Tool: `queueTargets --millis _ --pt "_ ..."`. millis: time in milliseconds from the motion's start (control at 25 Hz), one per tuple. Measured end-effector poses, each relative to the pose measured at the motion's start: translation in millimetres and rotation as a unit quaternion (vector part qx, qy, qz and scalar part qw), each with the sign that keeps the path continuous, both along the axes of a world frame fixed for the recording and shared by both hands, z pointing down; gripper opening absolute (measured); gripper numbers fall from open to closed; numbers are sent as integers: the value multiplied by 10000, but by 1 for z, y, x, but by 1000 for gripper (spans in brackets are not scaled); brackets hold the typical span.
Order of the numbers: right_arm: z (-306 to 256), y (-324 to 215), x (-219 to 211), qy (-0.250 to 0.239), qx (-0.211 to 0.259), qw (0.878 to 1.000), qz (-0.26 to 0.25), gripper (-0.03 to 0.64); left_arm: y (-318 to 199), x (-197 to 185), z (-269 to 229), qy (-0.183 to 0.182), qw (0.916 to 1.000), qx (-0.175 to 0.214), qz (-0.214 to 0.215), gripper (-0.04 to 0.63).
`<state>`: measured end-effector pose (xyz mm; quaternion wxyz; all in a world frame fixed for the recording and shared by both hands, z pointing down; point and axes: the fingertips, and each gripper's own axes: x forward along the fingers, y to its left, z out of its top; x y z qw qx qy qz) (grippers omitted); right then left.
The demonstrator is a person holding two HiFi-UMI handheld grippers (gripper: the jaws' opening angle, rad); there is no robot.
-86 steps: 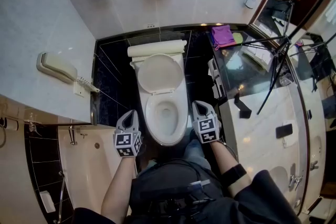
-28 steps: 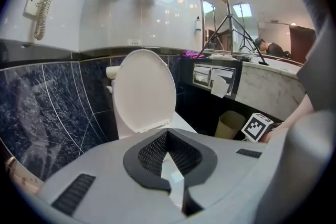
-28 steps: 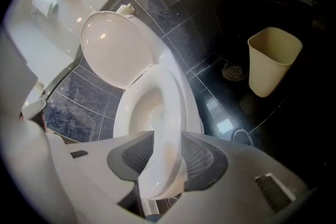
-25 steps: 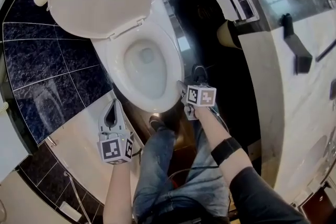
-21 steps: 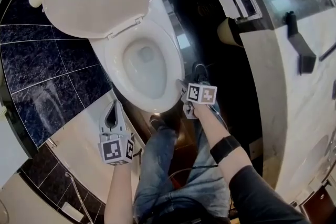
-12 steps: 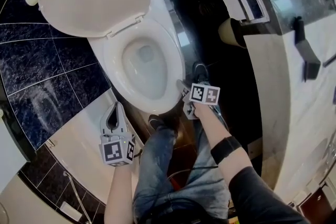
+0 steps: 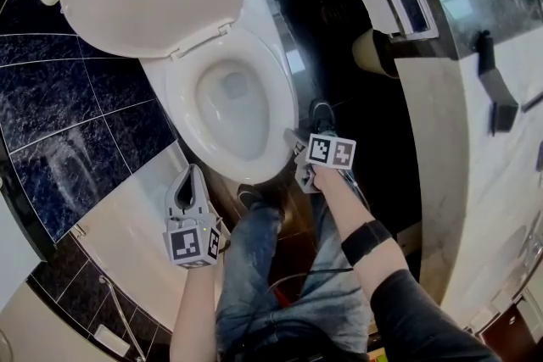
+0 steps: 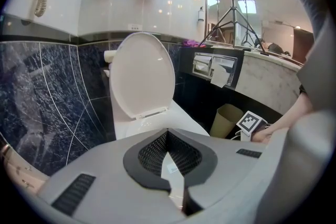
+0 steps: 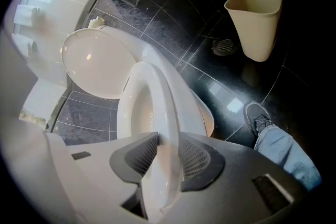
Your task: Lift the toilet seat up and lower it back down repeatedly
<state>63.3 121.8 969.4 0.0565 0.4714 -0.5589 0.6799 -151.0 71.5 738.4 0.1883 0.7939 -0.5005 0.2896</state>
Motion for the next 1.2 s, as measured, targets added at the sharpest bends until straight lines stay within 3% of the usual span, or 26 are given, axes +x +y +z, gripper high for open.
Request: queueTargets --millis 200,640,840,1000,1120,1200 --pt "-15 -2 0 -154 -28 9999 28 132 3 -1 -1 38 10000 69 -49 0" --pt "-97 -10 0 -238 -110 9990 -363 123 34 3 -43 -5 9997 -235 54 0" --pt "-147 -31 3 -270 -29 9982 -533 121 79 -11 -44 -42 9964 -822 -184 0" --pt "-183 -51 2 -286 23 9974 -668 123 118 -27 -19 -33 9873 -1432 -685 0" --pt "-205 -66 2 -303 85 9970 -701 124 114 -10 -8 235 9823 -1693 -766 0" --pt "-215 -76 2 -284 121 9966 -765 124 97 3 -6 432 9819 -1633 -858 0"
